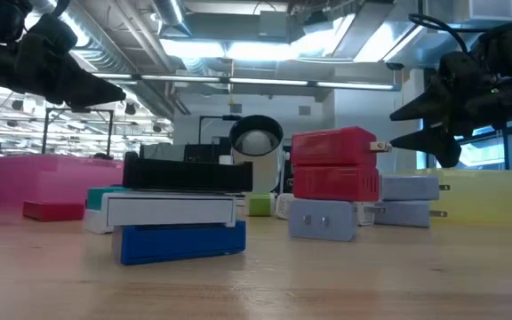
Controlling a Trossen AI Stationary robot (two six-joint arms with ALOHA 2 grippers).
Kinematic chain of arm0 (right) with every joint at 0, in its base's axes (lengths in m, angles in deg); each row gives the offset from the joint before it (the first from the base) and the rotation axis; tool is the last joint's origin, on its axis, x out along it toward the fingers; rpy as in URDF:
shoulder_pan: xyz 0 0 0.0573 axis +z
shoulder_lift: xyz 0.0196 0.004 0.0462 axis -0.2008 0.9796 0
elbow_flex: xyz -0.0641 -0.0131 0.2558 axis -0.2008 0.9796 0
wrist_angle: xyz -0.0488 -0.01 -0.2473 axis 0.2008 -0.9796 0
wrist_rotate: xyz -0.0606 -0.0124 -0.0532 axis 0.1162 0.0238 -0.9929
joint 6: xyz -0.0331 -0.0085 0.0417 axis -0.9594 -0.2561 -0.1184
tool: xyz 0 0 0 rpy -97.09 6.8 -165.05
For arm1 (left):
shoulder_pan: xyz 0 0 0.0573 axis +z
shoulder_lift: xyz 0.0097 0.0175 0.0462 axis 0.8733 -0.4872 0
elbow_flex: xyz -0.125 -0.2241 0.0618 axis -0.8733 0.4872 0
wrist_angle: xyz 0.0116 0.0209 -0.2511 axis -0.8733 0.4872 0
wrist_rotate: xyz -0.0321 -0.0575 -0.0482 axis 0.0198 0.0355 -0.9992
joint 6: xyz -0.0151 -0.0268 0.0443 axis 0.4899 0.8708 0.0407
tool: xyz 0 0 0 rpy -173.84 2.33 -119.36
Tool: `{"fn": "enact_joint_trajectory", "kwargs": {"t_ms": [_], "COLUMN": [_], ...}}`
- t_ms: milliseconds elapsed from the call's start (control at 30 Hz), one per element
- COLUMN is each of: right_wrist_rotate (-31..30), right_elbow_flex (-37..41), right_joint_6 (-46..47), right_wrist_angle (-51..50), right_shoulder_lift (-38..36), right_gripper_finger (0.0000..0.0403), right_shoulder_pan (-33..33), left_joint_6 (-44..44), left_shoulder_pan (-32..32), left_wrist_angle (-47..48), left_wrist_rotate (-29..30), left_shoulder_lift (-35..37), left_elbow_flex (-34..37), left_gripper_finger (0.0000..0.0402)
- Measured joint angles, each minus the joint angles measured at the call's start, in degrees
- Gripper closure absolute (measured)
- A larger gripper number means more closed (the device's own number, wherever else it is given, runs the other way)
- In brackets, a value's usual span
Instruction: Pick & Place Office items
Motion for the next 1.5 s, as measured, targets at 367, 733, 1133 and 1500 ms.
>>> {"fn": "enact_joint_trajectory", "kwargs": {"t_ms": [367,733,1133,1500], "right_wrist_rotate": [-2.5,-5.6,-10.3,-15.9], "right_elbow_flex": [0.0,0.0,0.0,0.0], "right_joint_6": [-1.4,-4.1,-21.1,-27.3], "right_wrist_angle": [1.0,1.4,5.4,9.2], "right_shoulder_lift": [0.0,0.0,0.0,0.0], "right_gripper_finger": [0.0124,0.0124,0.0124,0.0124], "right_shoulder_pan": [0.0,0.0,0.2,0.2], "left_joint_6": [0.0,-7.2,-2.8,-0.4], "left_shoulder_pan": [0.0,0.0,0.0,-0.1], "left_wrist_angle": [0.0,0.0,-0.1,-3.7], "left_wrist_rotate": [0.0,0.6,-0.4,3.8], "left_shoulder_lift": [0.0,0.0,0.0,0.0], "left_elbow_flex": [0.0,0.0,0.0,0.0], "left_gripper_finger": [0.0288,0.0288,0.0288,0.0288]}}
